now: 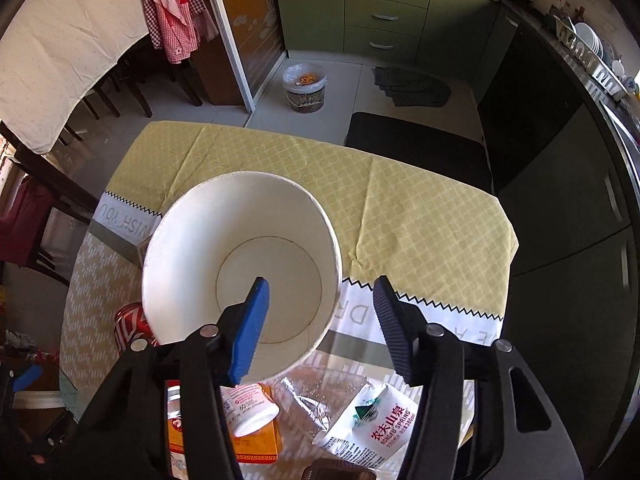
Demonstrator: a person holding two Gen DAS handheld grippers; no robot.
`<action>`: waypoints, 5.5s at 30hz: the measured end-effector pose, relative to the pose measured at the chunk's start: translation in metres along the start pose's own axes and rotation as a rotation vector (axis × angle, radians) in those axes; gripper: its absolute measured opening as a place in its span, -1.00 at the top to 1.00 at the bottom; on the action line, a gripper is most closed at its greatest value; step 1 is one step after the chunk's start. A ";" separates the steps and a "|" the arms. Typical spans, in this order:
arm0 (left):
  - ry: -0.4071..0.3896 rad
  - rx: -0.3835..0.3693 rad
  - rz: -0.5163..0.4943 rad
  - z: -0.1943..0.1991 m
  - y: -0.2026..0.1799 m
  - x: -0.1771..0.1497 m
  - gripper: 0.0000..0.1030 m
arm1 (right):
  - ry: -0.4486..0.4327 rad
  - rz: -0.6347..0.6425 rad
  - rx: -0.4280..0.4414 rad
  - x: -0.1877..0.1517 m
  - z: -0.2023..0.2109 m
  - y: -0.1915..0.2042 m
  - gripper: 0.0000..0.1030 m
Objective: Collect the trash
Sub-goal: 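Grasp the red paper bucket rim with the right gripper, then carry the red bucket over the yellow-rimmed bin and release it, then grasp the clear plastic cup with the left gripper and drop it into the bin, then grasp the Nongfu Spring water bottle with the right gripper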
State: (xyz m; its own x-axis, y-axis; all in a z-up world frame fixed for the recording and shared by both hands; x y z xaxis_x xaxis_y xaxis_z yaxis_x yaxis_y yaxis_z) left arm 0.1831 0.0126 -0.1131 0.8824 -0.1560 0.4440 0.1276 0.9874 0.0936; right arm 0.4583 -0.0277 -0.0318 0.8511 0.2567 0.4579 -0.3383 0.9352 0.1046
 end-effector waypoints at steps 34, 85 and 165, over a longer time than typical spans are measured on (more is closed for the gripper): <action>0.143 -0.003 -0.096 -0.033 -0.007 -0.030 -0.48 | -0.035 -0.078 0.126 -0.027 0.041 -0.047 0.91; 0.126 -0.124 -0.174 -0.008 -0.034 -0.014 0.20 | 0.178 -0.565 -0.053 -0.370 -0.016 -0.350 0.50; 0.157 -0.149 -0.181 -0.002 -0.050 0.005 -0.39 | 0.382 0.860 0.063 -0.157 -0.076 -0.017 -0.91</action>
State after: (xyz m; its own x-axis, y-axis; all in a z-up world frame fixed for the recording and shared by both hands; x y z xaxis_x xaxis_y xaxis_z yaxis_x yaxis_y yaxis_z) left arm 0.1820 -0.0375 -0.1177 0.8969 -0.3359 0.2875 0.3446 0.9385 0.0217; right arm 0.3605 -0.0652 -0.1727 0.3694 0.9257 0.0810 -0.9231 0.3756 -0.0825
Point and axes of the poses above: each gripper's, at about its wrist camera, not at the fingertips, and z roughly against the way its jaws point, y to its left, x to its top, the point moved 8 cm from there along -z, roughly the way its jaws point, and after that the axes turned 1 degree about -y, right-handed, at the moved point
